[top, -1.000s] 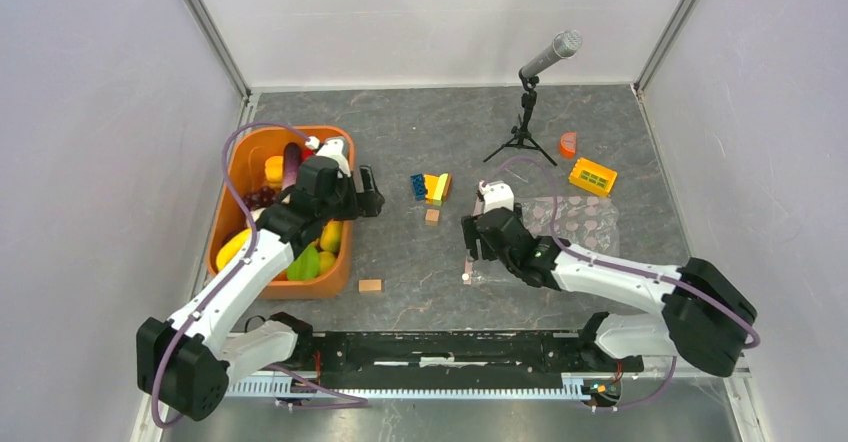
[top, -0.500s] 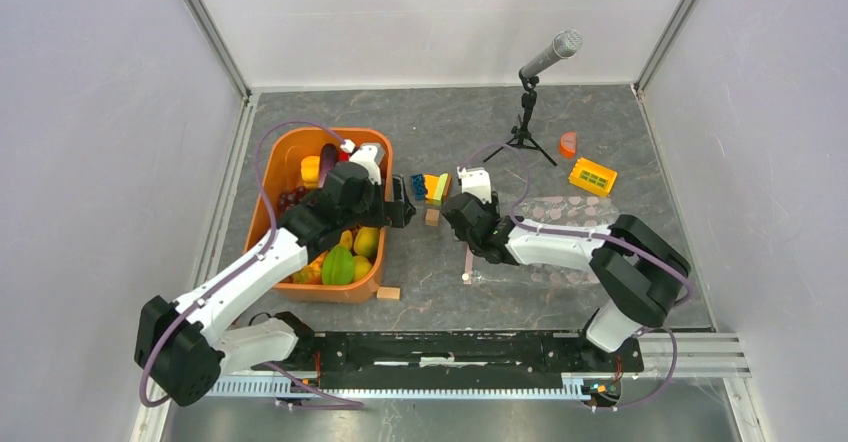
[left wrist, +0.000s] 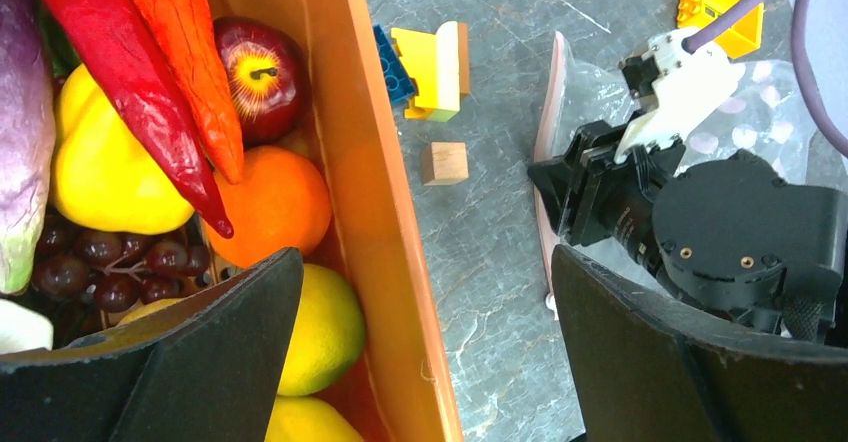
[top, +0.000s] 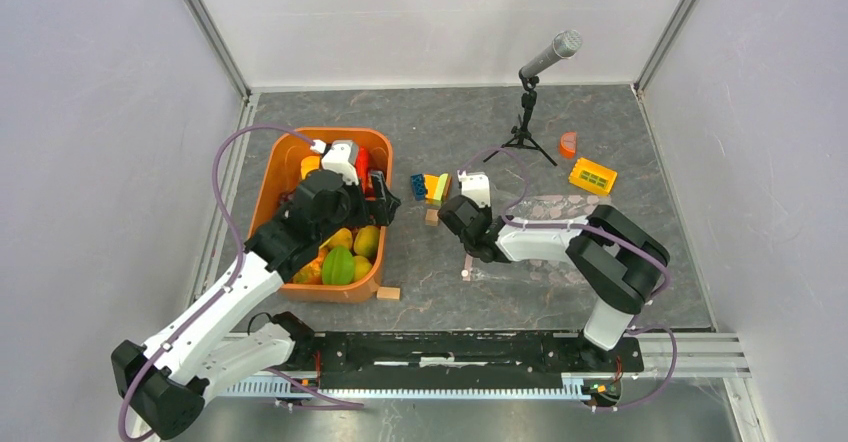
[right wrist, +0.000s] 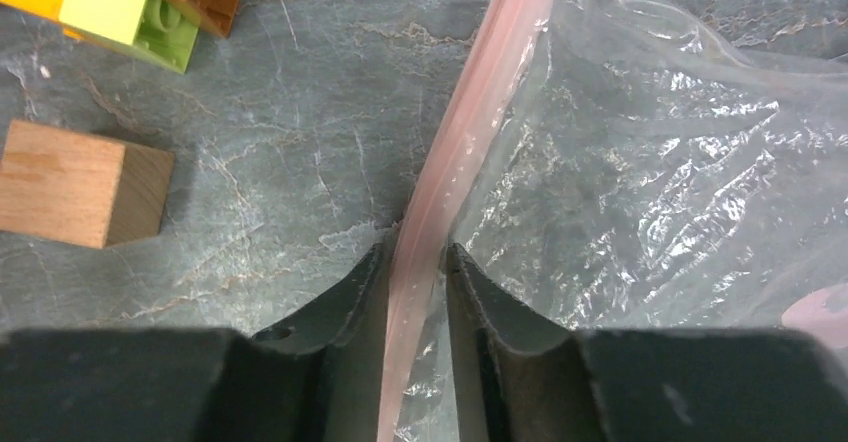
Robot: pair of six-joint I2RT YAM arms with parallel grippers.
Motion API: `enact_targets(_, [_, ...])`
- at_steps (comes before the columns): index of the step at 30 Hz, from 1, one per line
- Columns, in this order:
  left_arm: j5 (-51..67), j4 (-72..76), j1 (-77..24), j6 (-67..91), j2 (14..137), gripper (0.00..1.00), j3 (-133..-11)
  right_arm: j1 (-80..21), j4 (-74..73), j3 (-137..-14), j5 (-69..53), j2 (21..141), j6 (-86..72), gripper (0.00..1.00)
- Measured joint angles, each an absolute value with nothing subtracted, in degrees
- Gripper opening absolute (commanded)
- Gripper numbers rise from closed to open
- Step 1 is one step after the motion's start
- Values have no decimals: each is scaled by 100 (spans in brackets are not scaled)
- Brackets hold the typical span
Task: Place the food in the zip-top bag and seal the zipper
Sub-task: Pick up the zipper food storage bag at the center of the board.
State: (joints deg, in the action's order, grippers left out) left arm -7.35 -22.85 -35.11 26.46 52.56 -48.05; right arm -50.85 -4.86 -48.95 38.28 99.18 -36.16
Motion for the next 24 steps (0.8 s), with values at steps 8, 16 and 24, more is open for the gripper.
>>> enact_targets(8, [-740, -2432, -3511, 2646, 5098, 100, -4805, -4899, 183, -4456, 3581, 9708, -3559, 0])
enact_targets(16, [-565, -2434, -3511, 2639, 5094, 100, -4805, -4862, 506, -3763, 3085, 8864, -3212, 0])
enact_targets(24, [305, -2202, -3531, 2635, 5107, 97, -4805, -4862, 1061, -2718, 2569, 6945, -3127, 1])
